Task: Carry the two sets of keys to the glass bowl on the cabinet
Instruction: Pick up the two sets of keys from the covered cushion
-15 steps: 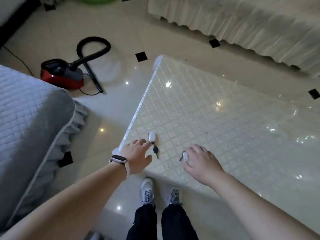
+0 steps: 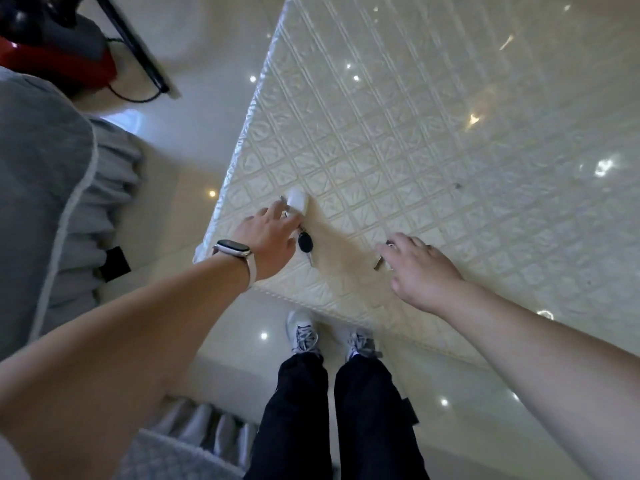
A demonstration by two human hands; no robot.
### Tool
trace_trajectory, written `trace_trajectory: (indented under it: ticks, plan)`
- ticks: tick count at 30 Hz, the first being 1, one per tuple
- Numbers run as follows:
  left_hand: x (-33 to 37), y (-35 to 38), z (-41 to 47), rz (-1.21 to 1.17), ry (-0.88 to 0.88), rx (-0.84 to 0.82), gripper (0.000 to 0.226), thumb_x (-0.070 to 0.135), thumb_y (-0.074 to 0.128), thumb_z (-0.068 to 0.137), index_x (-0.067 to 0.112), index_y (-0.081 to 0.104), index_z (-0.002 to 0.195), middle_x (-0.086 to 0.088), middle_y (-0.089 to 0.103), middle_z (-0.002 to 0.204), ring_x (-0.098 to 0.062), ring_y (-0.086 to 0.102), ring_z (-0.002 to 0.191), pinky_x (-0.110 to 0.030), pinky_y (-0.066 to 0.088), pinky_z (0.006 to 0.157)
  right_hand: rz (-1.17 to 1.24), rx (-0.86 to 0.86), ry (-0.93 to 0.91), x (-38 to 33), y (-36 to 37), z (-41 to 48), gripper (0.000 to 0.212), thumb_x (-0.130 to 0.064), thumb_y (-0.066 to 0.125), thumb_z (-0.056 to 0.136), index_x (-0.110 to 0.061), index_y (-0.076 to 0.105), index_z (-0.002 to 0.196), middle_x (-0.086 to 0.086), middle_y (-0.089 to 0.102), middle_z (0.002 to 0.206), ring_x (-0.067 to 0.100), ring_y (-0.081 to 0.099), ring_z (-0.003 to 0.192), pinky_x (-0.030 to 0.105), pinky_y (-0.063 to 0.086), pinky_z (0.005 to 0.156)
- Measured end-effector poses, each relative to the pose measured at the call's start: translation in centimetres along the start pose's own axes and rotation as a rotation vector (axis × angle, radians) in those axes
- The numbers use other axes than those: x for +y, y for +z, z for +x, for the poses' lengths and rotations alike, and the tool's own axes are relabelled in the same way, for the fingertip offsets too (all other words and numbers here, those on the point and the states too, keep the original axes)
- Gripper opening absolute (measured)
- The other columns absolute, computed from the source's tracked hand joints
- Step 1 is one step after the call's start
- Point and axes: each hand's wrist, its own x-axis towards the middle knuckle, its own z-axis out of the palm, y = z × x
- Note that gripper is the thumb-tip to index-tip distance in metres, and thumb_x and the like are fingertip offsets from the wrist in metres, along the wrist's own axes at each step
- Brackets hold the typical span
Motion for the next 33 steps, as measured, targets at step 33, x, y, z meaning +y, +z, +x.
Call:
trace_trajectory:
  ticks: [33]
  plan:
    - [2.2, 0.2, -2.0, -0.624, -0.233, 0.291, 0.013, 0.017, 0.056, 0.089, 0.028, 0.057, 0.083, 0.008, 0.065, 0.114, -0.008, 0.056, 0.101, -0.012, 0.034, 0.08, 0.592, 0.153, 0.088, -0.5, 0.7, -1.5, 0.031, -0.026, 0.059, 0.09, -0.018, 0.041, 0.066, -0.004, 0.047, 0.066, 0.019, 0.044, 0.061, 0.034, 0.03, 0.051]
